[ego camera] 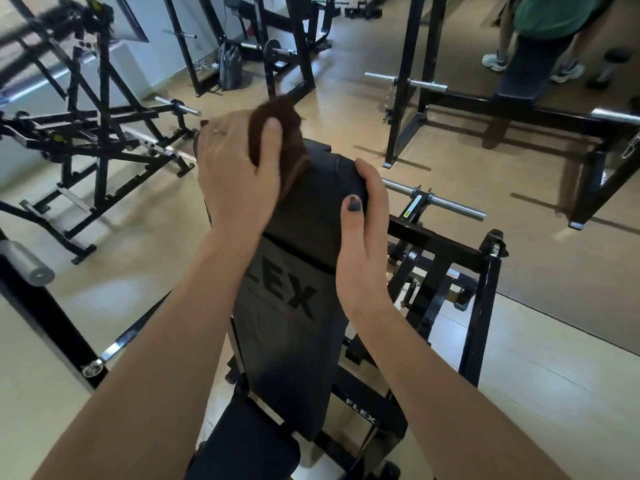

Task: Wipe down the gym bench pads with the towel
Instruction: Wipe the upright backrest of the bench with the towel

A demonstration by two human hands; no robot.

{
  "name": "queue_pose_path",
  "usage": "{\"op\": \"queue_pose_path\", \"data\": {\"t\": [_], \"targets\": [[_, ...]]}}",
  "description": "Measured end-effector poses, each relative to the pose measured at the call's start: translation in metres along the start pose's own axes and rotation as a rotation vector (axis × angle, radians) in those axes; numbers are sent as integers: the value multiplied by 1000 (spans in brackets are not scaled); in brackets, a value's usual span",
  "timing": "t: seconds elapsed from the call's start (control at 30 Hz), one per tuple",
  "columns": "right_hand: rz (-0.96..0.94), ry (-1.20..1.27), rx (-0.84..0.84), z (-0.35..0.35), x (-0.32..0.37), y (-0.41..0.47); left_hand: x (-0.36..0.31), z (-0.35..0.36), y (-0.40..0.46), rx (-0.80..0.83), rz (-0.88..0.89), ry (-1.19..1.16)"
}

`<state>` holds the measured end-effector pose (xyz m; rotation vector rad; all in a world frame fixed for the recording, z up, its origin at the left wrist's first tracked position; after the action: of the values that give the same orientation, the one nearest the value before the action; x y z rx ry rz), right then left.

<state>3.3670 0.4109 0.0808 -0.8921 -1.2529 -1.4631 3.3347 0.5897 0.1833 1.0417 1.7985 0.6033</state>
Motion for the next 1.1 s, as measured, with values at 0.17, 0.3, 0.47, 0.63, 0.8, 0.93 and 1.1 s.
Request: {"op": "queue_pose_path", "data": {"t": [0.17,0.3,0.47,0.63,0.8,0.93,1.1], "targets": [[98,133,13,0,-3,3,-70,-7,-54,78,422,-247],[86,134,-71,-2,1,0,-41,2,-30,87,450,-119],[-10,6,-64,1,0,-2,49,-1,24,4,-70,20],[-64,-19,-194,0,-1,-4,-29,-4,-40,72,210,-174],[-120,-20,-182,1,2,-7,1,-4,-43,28,281,-272],[-222,-209,-208,2,4,-9,86,-4,-12,-129,-332,-261],[-268,-216,-222,2,6,-9,86,-8,-51,-237,-609,-337]]}}
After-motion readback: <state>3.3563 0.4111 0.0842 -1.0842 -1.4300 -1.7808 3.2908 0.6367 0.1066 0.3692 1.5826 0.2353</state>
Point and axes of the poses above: each hand's wrist, its own y-axis towards the middle knuckle, its own z-axis out of the palm, x = y × z, the point moved 10 cm from there along y, towards the middle knuckle, and after that the axes turned 12 degrees about -x, right-handed, at the moved point
